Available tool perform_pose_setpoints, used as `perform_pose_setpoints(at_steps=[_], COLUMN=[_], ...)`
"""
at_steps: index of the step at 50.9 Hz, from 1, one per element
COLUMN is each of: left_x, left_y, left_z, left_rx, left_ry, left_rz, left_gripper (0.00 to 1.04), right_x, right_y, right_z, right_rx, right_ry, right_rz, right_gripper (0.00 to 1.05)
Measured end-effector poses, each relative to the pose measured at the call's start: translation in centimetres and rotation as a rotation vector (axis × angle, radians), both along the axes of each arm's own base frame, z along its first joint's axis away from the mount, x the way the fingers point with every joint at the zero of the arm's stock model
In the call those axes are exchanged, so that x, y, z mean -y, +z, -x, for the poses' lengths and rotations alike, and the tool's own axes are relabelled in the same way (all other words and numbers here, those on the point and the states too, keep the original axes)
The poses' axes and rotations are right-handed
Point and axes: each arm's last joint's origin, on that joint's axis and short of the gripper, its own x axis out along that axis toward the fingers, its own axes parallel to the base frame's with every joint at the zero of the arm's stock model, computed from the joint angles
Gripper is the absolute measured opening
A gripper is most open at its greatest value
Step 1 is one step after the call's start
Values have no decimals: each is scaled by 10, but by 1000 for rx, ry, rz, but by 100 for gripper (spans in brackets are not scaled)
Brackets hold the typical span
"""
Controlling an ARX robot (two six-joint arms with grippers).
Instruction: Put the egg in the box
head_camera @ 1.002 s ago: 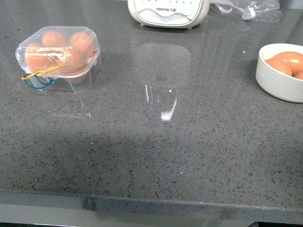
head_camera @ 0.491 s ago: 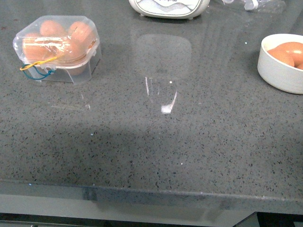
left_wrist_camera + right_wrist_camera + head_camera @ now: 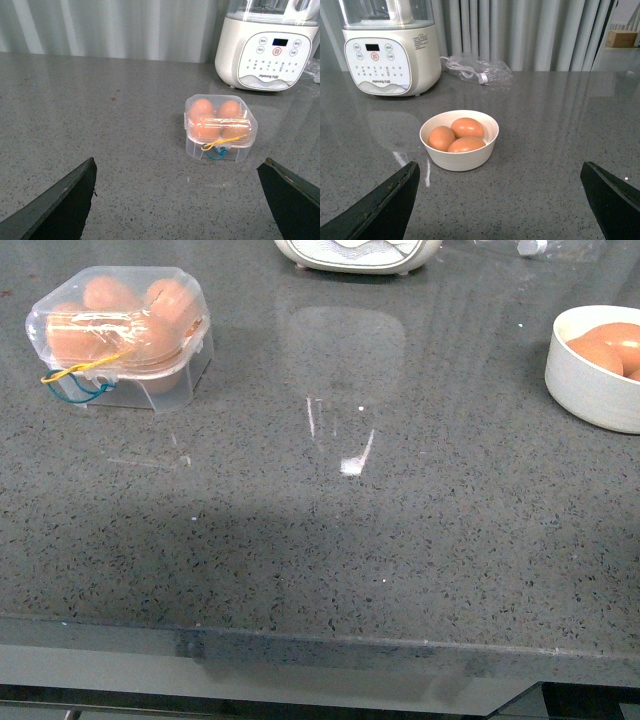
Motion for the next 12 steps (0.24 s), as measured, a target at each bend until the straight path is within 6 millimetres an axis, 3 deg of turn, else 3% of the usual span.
perform_pose_setpoints(at_steps=[12], left_x=[0], left_y=[0], left_z=[0], left_rx=[0], left_ry=[0], left_rz=[0], left_gripper=[98], right_x=[0], right_y=[0], right_z=[0], right_rx=[0], right_ry=[0], right_rz=[0], right_gripper=[97])
